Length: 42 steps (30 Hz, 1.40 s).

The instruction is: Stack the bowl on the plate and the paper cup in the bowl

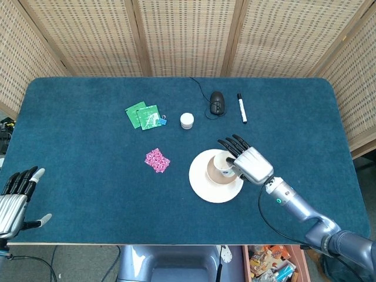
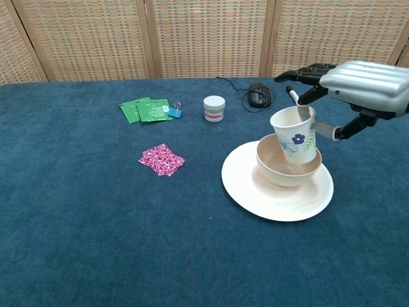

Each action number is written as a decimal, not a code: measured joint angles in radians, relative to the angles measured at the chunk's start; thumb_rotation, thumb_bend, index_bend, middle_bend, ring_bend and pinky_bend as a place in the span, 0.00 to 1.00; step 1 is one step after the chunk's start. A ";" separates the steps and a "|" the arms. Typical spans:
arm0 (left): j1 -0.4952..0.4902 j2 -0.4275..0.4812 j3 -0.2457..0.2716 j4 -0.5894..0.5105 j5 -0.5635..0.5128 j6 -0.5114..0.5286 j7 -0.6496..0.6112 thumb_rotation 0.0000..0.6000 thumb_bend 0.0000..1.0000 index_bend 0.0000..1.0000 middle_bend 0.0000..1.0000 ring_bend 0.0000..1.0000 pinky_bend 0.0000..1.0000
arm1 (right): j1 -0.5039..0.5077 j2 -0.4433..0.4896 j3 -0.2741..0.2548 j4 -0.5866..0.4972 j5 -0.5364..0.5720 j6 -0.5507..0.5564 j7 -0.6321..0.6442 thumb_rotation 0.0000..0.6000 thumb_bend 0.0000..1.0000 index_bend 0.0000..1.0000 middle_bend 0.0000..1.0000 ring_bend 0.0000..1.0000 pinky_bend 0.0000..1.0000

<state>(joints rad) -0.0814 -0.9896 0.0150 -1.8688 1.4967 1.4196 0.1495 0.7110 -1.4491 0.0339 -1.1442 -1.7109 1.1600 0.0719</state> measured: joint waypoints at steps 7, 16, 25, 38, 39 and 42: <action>-0.002 -0.005 0.002 0.000 -0.001 -0.005 0.010 1.00 0.00 0.00 0.00 0.00 0.00 | -0.003 -0.039 0.004 0.040 0.020 -0.001 -0.008 1.00 0.57 0.64 0.00 0.00 0.03; -0.003 -0.005 0.001 0.001 -0.005 -0.006 0.010 1.00 0.00 0.00 0.00 0.00 0.00 | -0.013 -0.086 0.003 0.094 0.058 -0.017 0.007 1.00 0.57 0.58 0.00 0.00 0.03; -0.004 -0.007 0.003 -0.001 0.000 -0.006 0.015 1.00 0.00 0.00 0.00 0.00 0.00 | -0.022 -0.048 -0.037 0.043 0.051 -0.052 -0.020 1.00 0.57 0.34 0.00 0.00 0.03; -0.004 -0.012 0.005 -0.001 0.001 -0.006 0.025 1.00 0.00 0.00 0.00 0.00 0.00 | -0.054 -0.012 -0.091 -0.012 -0.011 -0.006 -0.109 1.00 0.57 0.22 0.00 0.00 0.03; -0.004 -0.012 0.005 -0.001 0.000 -0.006 0.026 1.00 0.00 0.00 0.00 0.00 0.00 | -0.055 -0.011 -0.093 -0.016 -0.016 0.001 -0.115 1.00 0.57 0.20 0.00 0.00 0.03; -0.003 -0.012 0.005 -0.002 0.001 -0.004 0.027 1.00 0.00 0.00 0.00 0.00 0.00 | -0.059 -0.007 -0.094 -0.027 -0.027 0.014 -0.141 1.00 0.57 0.17 0.00 0.00 0.03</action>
<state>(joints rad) -0.0845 -1.0019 0.0198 -1.8704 1.4974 1.4157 0.1760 0.6520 -1.4565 -0.0605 -1.1717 -1.7382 1.1743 -0.0688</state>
